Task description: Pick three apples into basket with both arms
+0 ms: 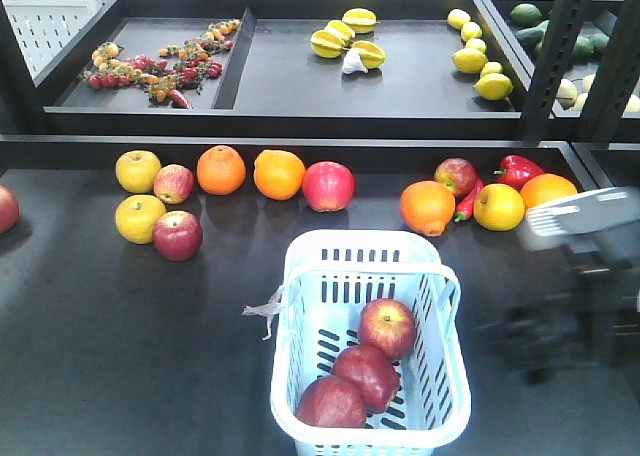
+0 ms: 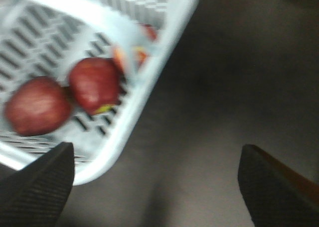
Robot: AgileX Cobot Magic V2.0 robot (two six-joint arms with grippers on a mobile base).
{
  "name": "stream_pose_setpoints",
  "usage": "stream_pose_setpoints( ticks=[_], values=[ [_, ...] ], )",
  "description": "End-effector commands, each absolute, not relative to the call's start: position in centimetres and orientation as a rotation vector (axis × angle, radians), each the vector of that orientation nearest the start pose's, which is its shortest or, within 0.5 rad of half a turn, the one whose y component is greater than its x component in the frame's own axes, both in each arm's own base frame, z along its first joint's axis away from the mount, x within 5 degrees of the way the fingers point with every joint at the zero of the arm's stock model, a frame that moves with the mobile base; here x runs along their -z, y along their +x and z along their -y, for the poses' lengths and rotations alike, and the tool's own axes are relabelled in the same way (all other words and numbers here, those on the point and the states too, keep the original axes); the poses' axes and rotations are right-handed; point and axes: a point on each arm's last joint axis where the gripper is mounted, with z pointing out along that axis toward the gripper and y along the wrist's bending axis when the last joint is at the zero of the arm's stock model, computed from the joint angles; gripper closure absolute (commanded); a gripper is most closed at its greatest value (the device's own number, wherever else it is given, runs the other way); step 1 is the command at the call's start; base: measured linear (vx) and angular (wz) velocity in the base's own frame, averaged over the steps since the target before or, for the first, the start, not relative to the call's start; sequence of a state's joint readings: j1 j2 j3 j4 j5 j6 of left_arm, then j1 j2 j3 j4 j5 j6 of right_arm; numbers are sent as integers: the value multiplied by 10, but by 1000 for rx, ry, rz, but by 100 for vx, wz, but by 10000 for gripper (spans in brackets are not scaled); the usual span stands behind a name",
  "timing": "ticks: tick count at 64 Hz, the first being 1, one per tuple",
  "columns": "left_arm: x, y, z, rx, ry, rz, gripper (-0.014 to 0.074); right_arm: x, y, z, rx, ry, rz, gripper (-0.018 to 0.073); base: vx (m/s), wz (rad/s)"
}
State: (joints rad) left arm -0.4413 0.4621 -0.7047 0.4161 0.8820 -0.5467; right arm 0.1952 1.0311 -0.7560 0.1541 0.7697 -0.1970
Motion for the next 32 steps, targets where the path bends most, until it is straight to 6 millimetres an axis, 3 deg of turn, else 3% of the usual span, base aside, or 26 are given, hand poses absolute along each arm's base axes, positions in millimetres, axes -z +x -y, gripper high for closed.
stream_pose_setpoints(
  ticks=[1,10,32],
  values=[
    [-354,78,5,128,-11,-1985,27,-310,173,-20,-70,-274,-2405,-64,0,0],
    [-354,78,5,129,-11,-1985,27,-331,146,-5,-34,-126,-2298,-57,0,0],
    [-354,78,5,129,-11,-1985,27,-350,86,-2,38,-125,-2184,-33,0,0]
  ],
)
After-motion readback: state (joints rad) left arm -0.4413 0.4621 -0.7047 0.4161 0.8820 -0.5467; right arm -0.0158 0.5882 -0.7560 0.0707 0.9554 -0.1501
